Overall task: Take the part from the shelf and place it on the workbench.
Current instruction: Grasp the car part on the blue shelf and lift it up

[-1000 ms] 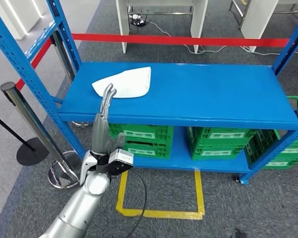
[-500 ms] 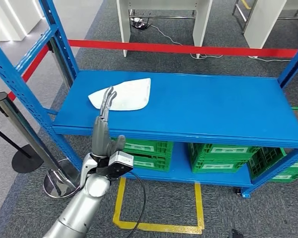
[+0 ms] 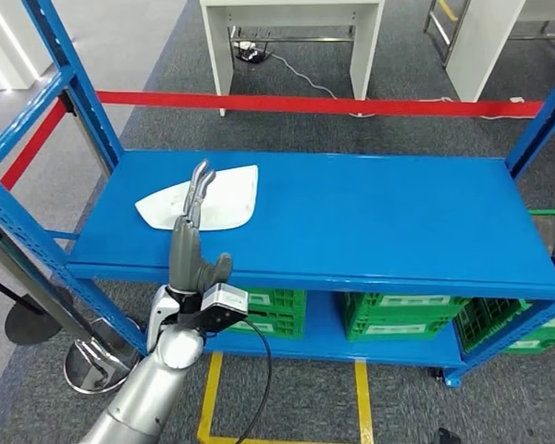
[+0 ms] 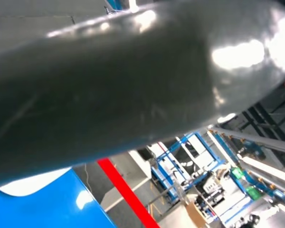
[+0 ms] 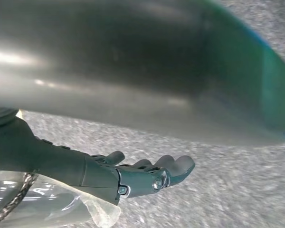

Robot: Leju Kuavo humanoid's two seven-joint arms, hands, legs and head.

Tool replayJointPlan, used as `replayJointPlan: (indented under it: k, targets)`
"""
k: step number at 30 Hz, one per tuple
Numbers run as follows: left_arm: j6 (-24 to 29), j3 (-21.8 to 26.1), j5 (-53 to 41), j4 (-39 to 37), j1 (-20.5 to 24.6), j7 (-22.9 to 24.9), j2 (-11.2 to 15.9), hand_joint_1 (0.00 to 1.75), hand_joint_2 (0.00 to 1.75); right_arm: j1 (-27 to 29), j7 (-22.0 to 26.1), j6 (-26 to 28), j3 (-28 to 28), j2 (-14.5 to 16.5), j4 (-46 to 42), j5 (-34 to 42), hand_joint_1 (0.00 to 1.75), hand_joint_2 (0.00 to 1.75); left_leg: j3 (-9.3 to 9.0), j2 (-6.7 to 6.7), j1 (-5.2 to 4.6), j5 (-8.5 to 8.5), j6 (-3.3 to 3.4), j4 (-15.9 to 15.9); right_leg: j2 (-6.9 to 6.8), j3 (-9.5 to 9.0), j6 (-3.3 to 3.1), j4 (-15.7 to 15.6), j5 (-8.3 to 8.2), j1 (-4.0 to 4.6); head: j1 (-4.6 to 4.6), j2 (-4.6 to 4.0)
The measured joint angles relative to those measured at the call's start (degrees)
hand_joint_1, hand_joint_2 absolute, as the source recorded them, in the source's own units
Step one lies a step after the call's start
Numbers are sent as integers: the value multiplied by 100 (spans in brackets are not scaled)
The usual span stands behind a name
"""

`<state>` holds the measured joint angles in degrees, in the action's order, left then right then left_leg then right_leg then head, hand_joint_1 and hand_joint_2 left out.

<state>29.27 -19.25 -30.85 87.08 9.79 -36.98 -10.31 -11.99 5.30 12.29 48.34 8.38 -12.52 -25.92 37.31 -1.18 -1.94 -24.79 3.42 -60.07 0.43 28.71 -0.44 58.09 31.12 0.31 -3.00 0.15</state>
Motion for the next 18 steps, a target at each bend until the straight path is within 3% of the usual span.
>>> replayJointPlan:
  k: [1,4,5,8,9,10,11,13,15,18]
  targets:
    - [7,4,-23,4,-3,11,5,0,0,-5,42,-34,-1,8,2,-22,0,0,-32,-33,-22,7,20,66,12,-43,27,22,18,11,-2,0]
    - [28,13,-116,19,19,45,9,0,0,-24,111,-94,-4,-1,-2,-59,0,0,-220,-26,31,70,40,154,17,-107,112,211,72,18,5,0]
    - [34,14,-139,22,32,56,9,0,0,-39,113,-100,-5,-4,-2,-60,0,0,-265,-13,50,95,51,159,12,7,137,414,118,12,23,0]
    - [44,17,-181,23,45,91,9,0,0,-58,104,-102,-6,-12,-3,-75,0,0,-301,-1,73,37,63,160,2,746,204,1369,462,-34,53,0]
    - [46,19,-199,23,42,98,12,0,0,-49,96,-91,-6,-16,-3,-86,0,0,-324,-5,78,0,57,160,1,945,227,1521,597,-48,51,0]
    - [50,21,-219,23,41,103,17,0,0,-39,87,-77,-6,-21,-3,-98,0,0,-361,-10,83,-41,45,160,0,1049,246,1491,630,-60,54,0]
    - [54,23,-240,23,42,107,22,0,0,-33,80,-64,-6,-29,-3,-109,0,0,-413,-13,90,-85,28,159,-3,1060,263,1283,511,-73,53,0]
    - [57,27,-264,23,47,109,30,0,0,-26,70,-51,-6,-43,-1,-126,0,0,-532,-13,94,-187,-24,153,-22,922,282,591,-95,-93,57,0]
    - [62,28,-271,23,63,110,35,0,0,-25,50,-47,-6,-48,2,-135,0,0,-583,-12,83,-267,-90,150,-49,794,209,149,-491,-91,57,0]
    - [74,30,-273,23,83,115,42,0,0,-17,18,-38,-7,-48,2,-138,0,0,-590,-6,76,-302,-185,85,-50,701,61,93,-573,-94,51,0]
